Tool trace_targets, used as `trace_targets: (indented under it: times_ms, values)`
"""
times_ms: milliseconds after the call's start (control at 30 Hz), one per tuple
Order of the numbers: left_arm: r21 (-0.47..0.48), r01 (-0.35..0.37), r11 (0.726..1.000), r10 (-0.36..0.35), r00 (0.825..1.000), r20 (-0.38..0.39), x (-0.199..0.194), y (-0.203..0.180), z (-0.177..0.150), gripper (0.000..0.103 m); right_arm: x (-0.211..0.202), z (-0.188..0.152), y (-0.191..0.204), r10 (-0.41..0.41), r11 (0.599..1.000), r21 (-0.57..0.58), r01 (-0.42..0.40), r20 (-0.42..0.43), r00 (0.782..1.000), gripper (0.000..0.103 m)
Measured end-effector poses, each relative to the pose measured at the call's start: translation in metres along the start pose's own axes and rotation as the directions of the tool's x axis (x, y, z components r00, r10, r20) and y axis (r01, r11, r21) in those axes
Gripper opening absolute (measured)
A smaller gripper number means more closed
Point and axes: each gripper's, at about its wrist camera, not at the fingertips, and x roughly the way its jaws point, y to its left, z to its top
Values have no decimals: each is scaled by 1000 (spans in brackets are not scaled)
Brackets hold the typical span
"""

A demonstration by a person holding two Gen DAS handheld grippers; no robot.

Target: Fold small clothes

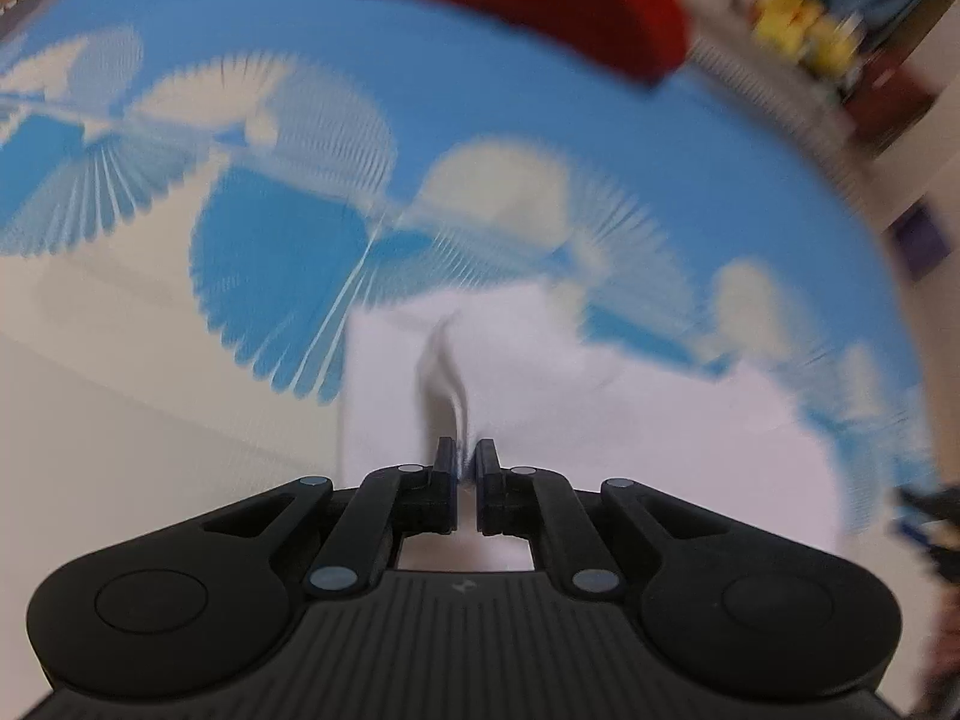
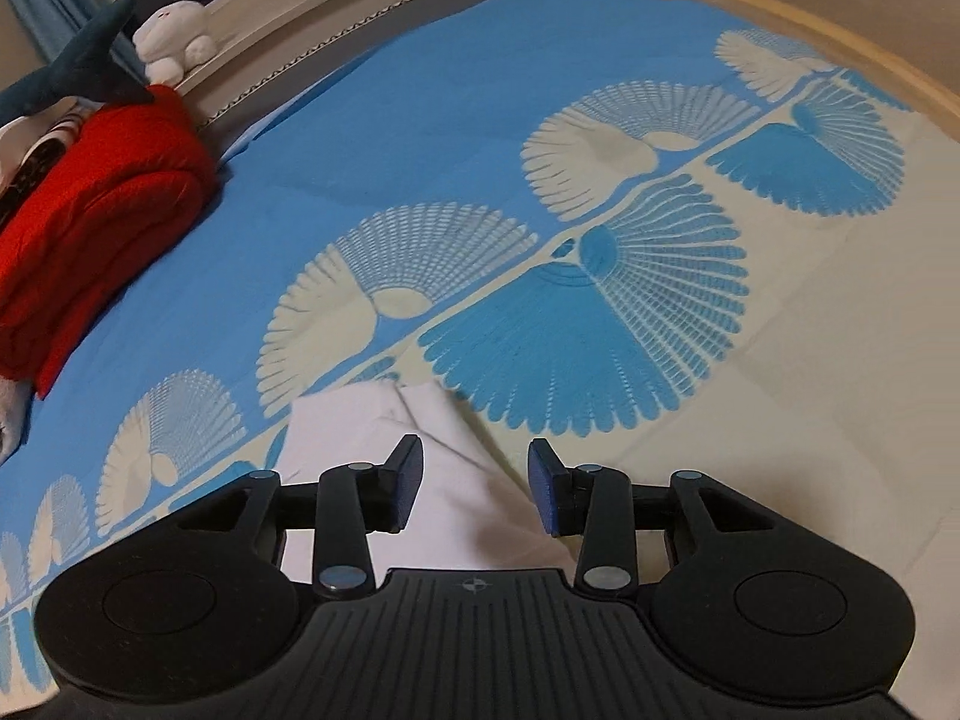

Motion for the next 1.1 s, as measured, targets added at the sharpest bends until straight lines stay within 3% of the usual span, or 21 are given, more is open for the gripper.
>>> trace_targets:
  times_ms: [100, 167, 233, 367, 467, 533, 633, 833, 967, 1033, 1100]
  values:
    - [40, -90, 995, 89, 996, 25, -30, 5, -13, 6, 1, -6, 3, 11, 1000, -12, -11, -21, 1000, 42]
    - [-17, -171, 985, 170, 984, -45, -23, 26, -21, 7, 4, -13, 7, 13, 999, -30, -14, -41, 999, 43]
    - [-67, -120, 990, 115, 991, -74, -20, 41, -17, 8, 10, -21, 9, 13, 999, -34, -16, -76, 997, 43]
    - [-75, -60, 995, 59, 998, -16, -27, 43, -6, 18, 29, -39, 12, -11, 998, -55, 2, -172, 985, 44]
    - [-80, -5, 997, -1, 997, -74, -15, 40, -11, 19, 46, -50, 10, -75, 995, -86, 57, -219, 973, 44]
    - [-85, 16, 996, -24, 995, -98, -9, 38, -12, 19, 51, -54, 8, -114, 990, -102, 94, -215, 970, 44]
    - [-57, -5, 998, -1, 996, -92, -5, 37, -12, 19, 50, -51, 8, -128, 989, -91, 113, -187, 974, 44]
    - [-58, -18, 998, 12, 995, -97, -1, 37, -11, 19, 46, -28, 25, 23, 995, -92, -30, -79, 997, 44]
    - [-54, -5, 999, 0, 995, -97, -1, 31, -10, 19, 69, -19, 43, -5, 973, -231, -17, -94, 996, 43]
    - [-55, 1, 999, -6, 995, -99, 0, 29, -9, 19, 80, -17, 46, -18, 952, -305, -19, -118, 993, 7]
    - [-54, 3, 999, -8, 995, -98, 0, 28, -8, 19, 79, -2, 34, -22, 959, -282, 6, -52, 998, 4]
